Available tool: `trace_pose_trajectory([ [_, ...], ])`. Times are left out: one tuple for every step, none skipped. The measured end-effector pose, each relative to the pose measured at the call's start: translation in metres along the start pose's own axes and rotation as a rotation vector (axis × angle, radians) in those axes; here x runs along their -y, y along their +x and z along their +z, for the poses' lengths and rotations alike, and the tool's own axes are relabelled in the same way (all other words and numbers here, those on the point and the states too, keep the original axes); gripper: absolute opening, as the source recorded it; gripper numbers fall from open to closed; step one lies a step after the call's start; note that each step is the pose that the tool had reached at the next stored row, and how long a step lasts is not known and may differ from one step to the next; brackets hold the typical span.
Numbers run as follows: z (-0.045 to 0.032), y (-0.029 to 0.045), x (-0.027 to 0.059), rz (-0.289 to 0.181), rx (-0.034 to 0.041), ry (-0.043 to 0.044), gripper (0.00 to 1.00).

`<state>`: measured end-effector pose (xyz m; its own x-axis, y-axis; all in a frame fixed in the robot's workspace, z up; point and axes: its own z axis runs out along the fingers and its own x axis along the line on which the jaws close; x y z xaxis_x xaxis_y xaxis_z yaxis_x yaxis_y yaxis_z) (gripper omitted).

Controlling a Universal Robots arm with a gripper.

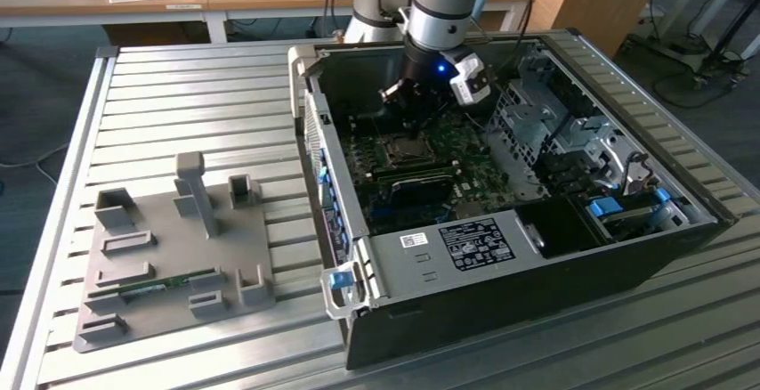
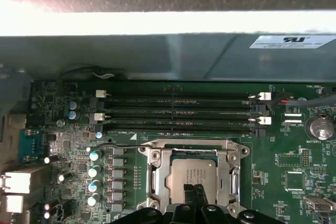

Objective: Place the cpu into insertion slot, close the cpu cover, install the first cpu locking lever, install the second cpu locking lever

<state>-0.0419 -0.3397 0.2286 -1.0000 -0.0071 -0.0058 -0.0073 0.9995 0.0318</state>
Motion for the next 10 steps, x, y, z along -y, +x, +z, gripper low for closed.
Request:
trace_pose_trajectory([
  [-0.0016, 0.0000, -0.0001, 0.000, 0.0001, -0.0001, 0.11],
  [-0.0032, 0.0000, -0.0001, 0.000, 0.0000, 0.0000, 0.11],
  [-0.0047, 0.0000, -0.0001, 0.000, -0.0001, 0.0001, 0.11],
  [-0.0061, 0.0000, -0.0002, 0.000, -0.0001, 0.0001, 0.11],
  [-0.0072, 0.0000, -0.0002, 0.000, 0.0000, 0.0001, 0.11],
  [-0.0078, 0.0000, -0.0002, 0.000, -0.0001, 0.0001, 0.11],
  [-0.0078, 0.0000, -0.0003, 0.000, 0.0001, -0.0001, 0.11],
  [-0.0078, 0.0000, -0.0003, 0.000, 0.0001, -0.0001, 0.11],
  [-0.0078, 0.0003, -0.0003, 0.000, 0.0001, -0.0002, 0.11],
  [-0.0078, 0.0013, -0.0002, 0.000, 0.0001, -0.0001, 0.11],
])
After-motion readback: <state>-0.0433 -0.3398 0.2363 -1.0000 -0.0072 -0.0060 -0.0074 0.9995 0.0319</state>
